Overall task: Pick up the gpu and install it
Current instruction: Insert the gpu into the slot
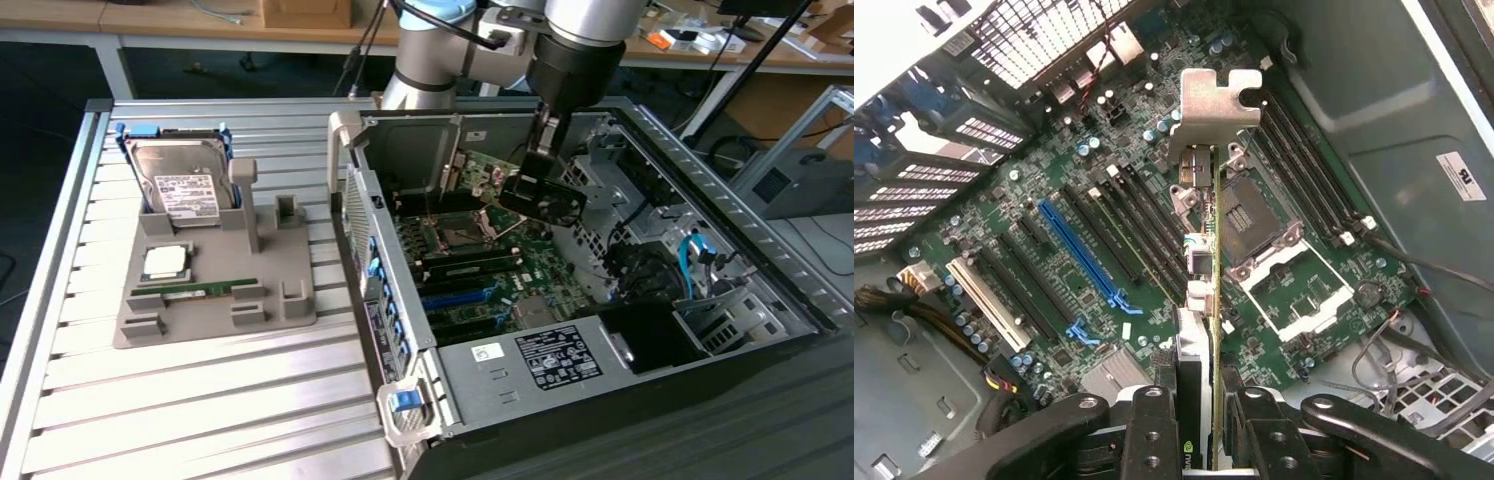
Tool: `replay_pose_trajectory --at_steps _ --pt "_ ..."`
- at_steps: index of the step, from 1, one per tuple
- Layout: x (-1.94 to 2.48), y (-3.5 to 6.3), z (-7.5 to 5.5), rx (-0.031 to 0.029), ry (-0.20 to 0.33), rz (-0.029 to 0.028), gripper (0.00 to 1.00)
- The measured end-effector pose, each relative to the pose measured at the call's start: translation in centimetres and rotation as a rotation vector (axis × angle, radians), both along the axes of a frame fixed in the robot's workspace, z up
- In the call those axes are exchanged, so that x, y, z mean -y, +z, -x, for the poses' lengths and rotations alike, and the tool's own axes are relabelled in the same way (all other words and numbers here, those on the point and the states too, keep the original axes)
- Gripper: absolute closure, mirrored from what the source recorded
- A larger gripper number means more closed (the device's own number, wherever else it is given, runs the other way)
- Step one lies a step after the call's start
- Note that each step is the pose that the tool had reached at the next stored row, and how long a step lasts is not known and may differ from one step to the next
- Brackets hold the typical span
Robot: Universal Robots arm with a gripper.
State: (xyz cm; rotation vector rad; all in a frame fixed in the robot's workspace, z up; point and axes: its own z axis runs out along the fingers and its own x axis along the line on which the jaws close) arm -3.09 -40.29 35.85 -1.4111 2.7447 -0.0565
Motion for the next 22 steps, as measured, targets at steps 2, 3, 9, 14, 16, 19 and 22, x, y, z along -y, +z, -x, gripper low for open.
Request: replay_pose_trajectory --at_steps 2,3,9,14,16,19,22 --pt "0.00 0.00 0.00 0.0000 0.008 0.0000 0.73" --pt "0.00 0.00 0.00 0.0000 0.012 -0.0001 0.73" --pt "0.00 0.00 0.00 0.0000 0.035 0.0000 0.73" --pt "0.00 0.00 0.00 0.0000 0.056 0.0000 0.73" --pt "0.00 0.00 0.00 0.0000 0.066 0.0000 0.73" --pt "0.00 0.00 0.00 0.0000 0.079 0.0000 0.73" --pt "0.00 -0.01 0.00 0.0000 0.101 0.0000 0.73"
